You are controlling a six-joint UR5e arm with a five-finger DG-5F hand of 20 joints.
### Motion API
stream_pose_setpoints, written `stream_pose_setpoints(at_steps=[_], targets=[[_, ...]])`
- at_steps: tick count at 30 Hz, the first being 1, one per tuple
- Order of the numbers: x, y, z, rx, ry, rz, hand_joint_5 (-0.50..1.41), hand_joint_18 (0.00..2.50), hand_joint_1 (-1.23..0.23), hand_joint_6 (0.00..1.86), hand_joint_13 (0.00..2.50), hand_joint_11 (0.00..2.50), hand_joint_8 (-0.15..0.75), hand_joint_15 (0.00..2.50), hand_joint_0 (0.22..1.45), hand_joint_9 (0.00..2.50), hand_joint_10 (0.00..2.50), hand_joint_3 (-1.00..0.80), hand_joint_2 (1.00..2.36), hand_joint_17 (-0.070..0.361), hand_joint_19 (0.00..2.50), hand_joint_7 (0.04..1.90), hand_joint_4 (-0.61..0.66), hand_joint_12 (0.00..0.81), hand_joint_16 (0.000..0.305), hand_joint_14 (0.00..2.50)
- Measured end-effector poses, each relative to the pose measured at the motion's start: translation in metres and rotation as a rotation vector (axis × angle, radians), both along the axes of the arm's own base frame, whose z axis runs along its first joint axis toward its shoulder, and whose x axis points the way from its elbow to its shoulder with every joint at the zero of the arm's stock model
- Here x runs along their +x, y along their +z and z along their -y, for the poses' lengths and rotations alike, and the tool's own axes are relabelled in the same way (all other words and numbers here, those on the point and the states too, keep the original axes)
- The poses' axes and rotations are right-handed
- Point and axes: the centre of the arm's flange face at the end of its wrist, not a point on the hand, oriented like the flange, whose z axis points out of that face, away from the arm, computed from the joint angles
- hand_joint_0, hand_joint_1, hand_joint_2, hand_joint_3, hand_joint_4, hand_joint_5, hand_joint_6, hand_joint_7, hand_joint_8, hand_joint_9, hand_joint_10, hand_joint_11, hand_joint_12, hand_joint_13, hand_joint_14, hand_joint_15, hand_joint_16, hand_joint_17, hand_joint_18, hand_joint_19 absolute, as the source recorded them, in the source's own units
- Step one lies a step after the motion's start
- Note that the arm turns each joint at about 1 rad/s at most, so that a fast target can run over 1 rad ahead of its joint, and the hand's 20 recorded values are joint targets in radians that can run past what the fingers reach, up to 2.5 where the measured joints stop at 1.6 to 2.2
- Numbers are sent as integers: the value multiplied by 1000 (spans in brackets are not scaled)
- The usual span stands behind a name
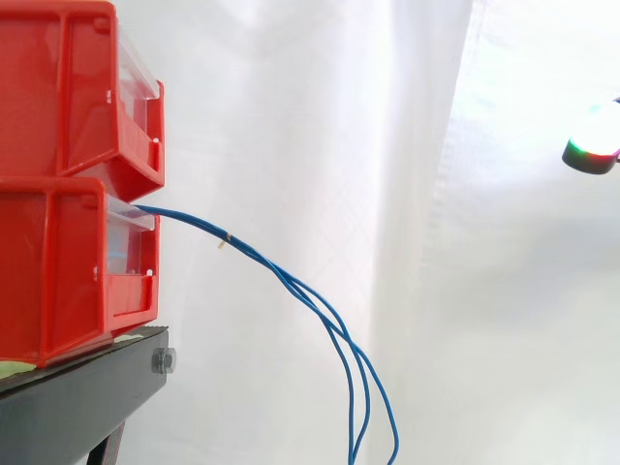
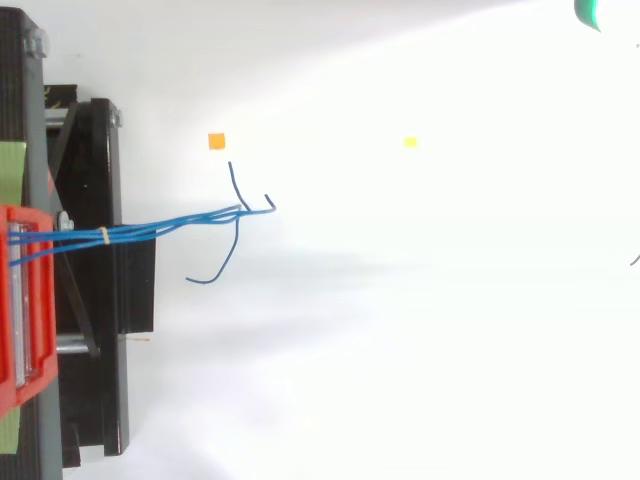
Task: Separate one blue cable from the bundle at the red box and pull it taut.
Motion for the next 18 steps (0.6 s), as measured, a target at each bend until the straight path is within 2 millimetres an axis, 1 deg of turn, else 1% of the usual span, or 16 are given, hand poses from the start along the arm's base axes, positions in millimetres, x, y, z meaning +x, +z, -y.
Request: stream_pose_setpoints(at_steps=[6,18], targets=[[4,1,-7,-7,-13,13,-197,582,-585,502,697,465,274,371,544,678,15,-500,1000,112,680,772,180,326,50,16],[10,1,-29,-43,-47,10,-197,575,-584,502,691,461,276,366,545,679,14,-500,1000,113,680,778,181,329,50,15]])
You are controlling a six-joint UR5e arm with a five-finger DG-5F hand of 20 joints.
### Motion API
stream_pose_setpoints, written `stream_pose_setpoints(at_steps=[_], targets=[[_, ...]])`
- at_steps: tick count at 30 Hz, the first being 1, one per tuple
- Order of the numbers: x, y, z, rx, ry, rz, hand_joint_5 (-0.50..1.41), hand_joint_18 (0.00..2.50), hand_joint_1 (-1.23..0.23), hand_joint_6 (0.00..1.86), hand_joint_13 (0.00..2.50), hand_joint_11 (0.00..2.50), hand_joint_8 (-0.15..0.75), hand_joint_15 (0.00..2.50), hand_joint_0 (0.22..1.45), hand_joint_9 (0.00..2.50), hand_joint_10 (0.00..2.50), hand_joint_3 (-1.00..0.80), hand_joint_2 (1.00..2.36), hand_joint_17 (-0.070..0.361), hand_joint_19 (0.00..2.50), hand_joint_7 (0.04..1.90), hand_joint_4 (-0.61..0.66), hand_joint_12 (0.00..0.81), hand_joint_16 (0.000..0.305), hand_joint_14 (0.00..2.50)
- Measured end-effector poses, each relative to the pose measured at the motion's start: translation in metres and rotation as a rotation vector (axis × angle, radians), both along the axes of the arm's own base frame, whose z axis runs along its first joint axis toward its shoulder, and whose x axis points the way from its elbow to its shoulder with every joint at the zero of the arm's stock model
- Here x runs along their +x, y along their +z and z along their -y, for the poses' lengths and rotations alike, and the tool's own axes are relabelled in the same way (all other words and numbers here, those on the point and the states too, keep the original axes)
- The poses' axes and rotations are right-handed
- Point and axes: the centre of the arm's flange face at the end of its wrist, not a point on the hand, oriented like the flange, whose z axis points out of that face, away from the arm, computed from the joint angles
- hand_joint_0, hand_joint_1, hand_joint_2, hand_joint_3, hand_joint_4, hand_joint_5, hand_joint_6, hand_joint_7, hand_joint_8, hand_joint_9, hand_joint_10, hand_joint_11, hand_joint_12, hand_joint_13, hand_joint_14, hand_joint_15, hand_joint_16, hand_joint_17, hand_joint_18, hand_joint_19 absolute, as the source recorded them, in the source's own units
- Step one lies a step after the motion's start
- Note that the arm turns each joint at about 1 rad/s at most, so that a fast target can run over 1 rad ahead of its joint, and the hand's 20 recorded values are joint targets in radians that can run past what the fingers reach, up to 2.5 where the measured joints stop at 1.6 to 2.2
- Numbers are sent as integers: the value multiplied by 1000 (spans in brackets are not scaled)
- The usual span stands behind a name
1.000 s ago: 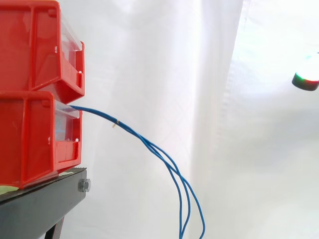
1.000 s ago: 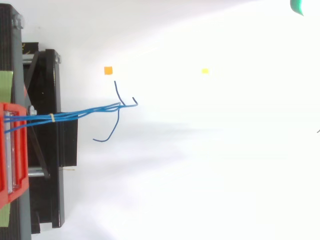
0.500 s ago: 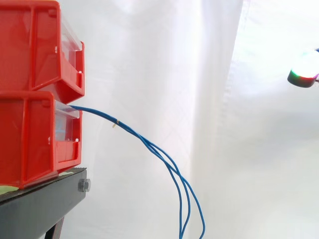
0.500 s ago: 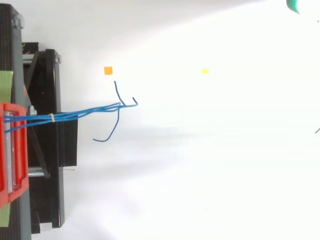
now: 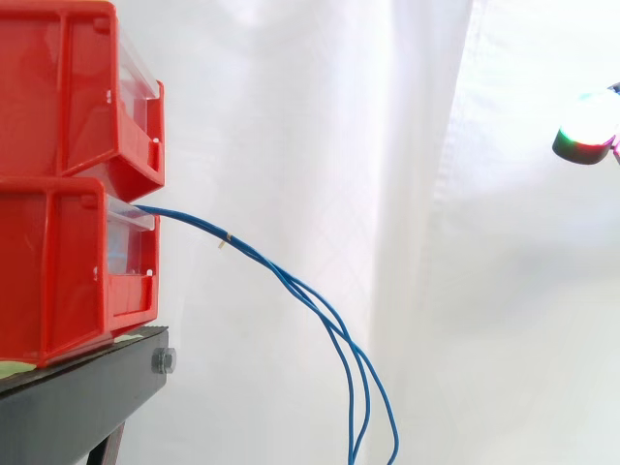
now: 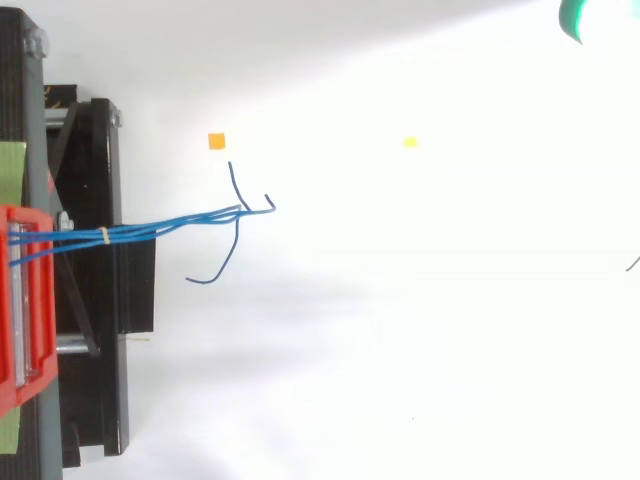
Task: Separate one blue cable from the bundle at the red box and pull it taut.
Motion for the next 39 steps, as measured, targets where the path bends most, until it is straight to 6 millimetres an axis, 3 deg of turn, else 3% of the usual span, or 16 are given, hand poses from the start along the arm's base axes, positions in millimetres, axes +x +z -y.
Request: stream_pose_setpoints(at_steps=[7,17,39], targets=[[2,-3,-8,-4,-11,-6,-197,574,-584,502,690,464,275,375,544,678,15,-500,1000,113,682,776,180,330,50,15],[12,-21,-18,9,-1,-21,-197,572,-584,502,688,461,275,370,545,678,16,-500,1000,113,682,777,180,331,50,15],[14,-62,-30,43,7,44,-197,569,-583,502,686,461,276,377,545,679,14,-500,1000,113,685,774,182,330,50,15]])
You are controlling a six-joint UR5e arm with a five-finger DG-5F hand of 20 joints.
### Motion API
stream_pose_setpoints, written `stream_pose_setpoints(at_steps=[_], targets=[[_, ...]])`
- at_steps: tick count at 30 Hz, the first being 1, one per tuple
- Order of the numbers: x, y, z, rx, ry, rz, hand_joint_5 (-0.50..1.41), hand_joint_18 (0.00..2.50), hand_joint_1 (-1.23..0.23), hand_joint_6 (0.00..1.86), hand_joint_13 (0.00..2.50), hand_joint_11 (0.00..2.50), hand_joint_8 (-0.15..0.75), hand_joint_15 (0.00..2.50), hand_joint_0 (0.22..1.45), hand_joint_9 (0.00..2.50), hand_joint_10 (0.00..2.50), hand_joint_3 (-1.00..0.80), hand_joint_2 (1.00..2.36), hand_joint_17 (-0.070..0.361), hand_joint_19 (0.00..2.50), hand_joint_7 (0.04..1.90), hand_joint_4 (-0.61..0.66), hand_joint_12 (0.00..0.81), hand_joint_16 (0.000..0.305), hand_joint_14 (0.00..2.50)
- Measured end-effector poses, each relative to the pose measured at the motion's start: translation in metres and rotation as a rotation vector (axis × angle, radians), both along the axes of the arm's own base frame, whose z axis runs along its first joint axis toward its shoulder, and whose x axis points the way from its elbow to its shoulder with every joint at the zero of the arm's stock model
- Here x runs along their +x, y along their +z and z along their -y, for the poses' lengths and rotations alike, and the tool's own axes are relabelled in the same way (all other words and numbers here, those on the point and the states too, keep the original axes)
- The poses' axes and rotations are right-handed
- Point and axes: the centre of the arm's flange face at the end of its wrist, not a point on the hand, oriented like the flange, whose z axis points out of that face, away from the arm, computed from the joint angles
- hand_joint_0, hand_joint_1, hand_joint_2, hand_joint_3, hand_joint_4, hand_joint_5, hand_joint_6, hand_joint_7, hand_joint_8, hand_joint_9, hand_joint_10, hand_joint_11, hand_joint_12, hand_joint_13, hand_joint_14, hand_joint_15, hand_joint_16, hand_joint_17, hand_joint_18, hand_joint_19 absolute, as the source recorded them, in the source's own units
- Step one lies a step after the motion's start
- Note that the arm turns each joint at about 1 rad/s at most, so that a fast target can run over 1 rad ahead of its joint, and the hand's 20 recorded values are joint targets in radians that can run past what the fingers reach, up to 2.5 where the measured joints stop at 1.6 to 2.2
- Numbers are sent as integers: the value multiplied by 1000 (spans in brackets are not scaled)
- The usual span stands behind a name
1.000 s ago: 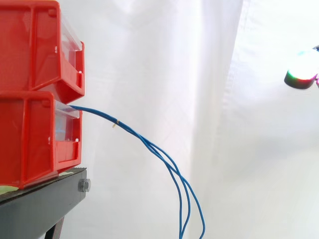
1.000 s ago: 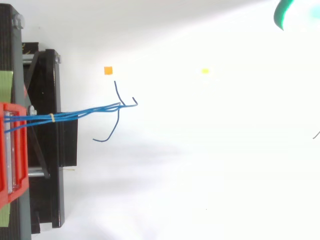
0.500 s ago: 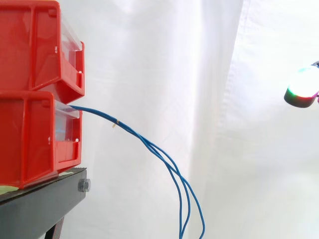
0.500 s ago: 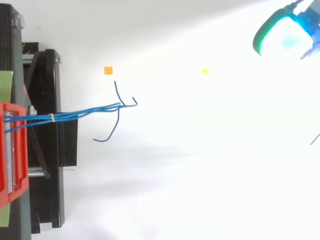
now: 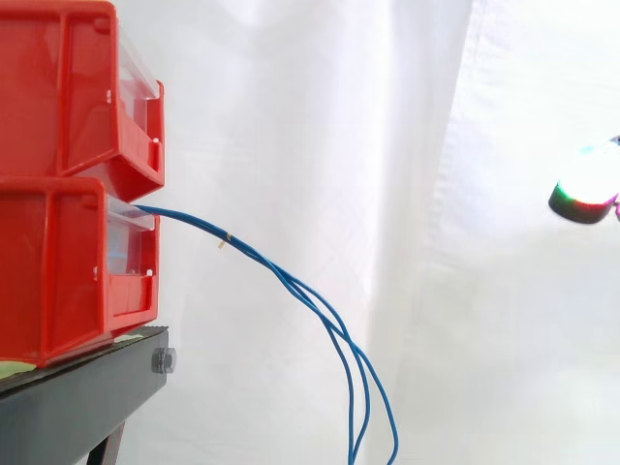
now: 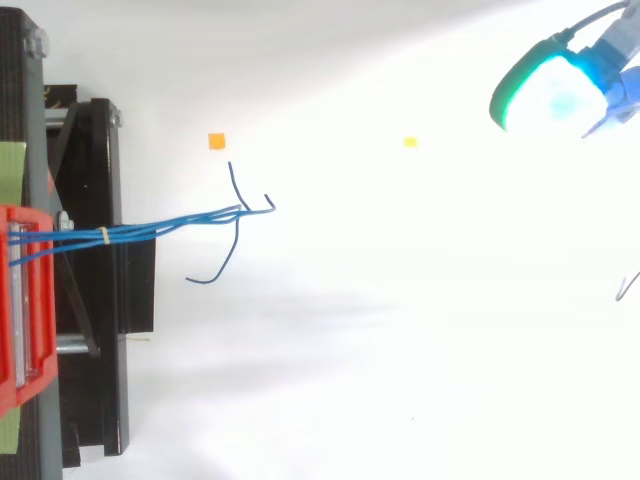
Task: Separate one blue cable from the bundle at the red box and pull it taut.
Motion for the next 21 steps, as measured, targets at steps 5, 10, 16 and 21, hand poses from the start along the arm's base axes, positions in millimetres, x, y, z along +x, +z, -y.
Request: stream_pose_setpoints(at_steps=[5,10,16,21], targets=[[10,-31,-3,58,4,-38,-196,570,-584,502,685,452,275,373,545,678,16,-500,1000,113,684,774,183,332,50,15],[19,-60,-6,110,6,-68,-197,569,-583,502,685,462,273,372,545,679,16,-500,1000,113,690,777,183,332,50,16],[27,-70,-6,105,1,-50,-197,571,-583,502,685,453,275,371,545,679,14,-500,1000,113,684,776,181,331,50,16],[29,-72,-5,82,-14,-43,-196,570,-583,502,685,462,274,375,545,677,16,-500,1000,113,691,775,185,332,50,15]])
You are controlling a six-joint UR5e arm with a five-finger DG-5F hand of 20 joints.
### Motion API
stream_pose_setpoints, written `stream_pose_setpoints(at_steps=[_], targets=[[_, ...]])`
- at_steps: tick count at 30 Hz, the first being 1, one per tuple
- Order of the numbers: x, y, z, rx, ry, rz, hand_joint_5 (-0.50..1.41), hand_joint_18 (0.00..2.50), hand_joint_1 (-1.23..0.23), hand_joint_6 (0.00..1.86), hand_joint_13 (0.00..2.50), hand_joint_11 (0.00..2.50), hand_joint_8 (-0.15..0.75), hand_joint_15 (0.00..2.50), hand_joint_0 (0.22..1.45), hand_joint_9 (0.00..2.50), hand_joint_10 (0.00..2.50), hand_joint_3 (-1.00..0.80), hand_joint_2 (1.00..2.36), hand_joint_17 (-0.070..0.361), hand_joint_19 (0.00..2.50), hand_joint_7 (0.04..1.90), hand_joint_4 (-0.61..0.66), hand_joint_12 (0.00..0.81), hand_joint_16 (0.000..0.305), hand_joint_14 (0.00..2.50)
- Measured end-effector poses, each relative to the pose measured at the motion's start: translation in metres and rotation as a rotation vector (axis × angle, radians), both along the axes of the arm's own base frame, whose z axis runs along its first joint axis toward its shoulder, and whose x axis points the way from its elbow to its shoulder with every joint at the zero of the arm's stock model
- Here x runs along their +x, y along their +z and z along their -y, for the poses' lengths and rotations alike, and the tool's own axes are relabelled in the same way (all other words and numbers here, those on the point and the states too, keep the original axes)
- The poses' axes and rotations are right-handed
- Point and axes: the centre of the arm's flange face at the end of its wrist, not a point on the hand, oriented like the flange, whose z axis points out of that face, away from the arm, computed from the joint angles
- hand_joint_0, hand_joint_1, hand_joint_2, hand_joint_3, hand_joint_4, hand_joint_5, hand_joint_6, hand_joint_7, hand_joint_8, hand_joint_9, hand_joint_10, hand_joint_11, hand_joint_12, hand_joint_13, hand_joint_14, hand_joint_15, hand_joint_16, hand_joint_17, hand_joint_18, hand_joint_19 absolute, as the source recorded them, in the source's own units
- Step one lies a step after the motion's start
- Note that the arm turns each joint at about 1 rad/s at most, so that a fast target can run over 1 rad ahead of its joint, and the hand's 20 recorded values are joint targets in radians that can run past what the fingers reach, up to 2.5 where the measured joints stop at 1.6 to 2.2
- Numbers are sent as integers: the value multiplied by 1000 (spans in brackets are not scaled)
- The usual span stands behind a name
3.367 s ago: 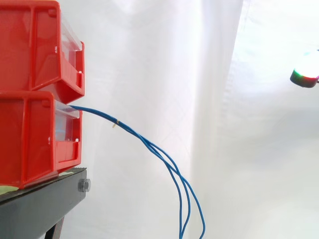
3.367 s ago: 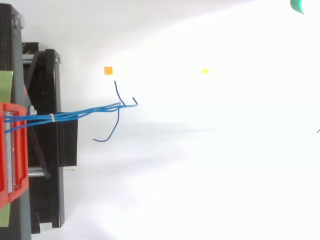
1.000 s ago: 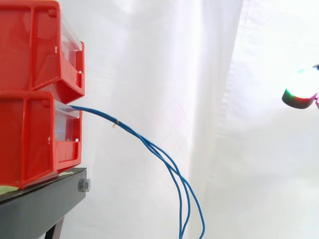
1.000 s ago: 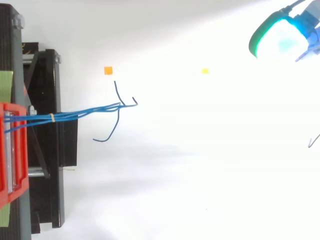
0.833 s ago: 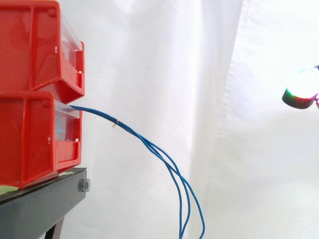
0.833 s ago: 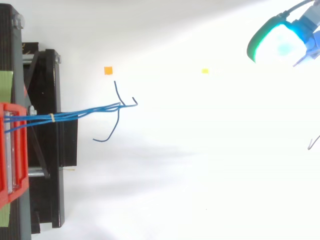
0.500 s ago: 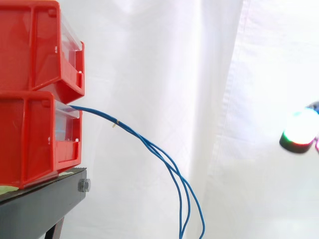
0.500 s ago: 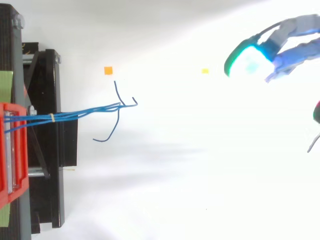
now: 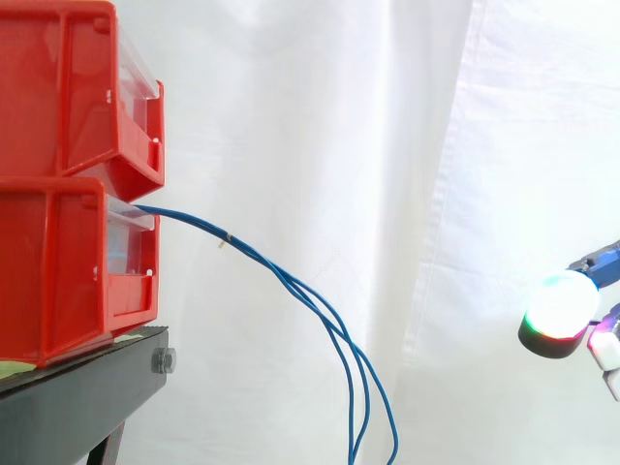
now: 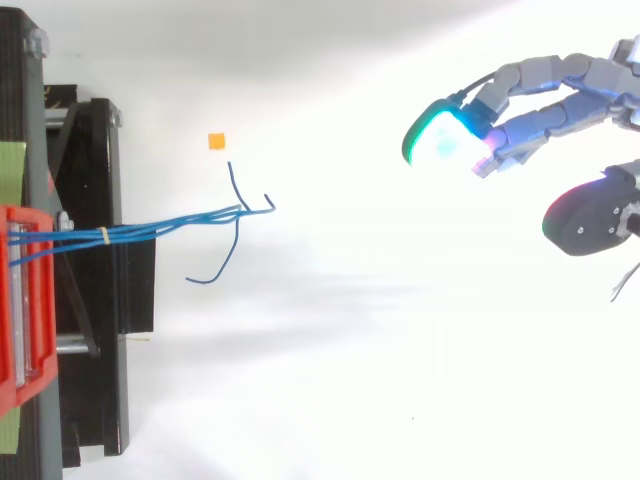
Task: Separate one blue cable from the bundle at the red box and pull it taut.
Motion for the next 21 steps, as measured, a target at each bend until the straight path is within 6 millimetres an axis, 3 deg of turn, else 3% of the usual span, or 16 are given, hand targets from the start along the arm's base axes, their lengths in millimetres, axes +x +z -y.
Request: stream_pose_setpoints(at_steps=[21], targets=[[8,1,1,-40,-21,52,-195,573,-582,502,684,460,275,375,545,676,14,-500,1000,113,684,775,183,333,50,17]])
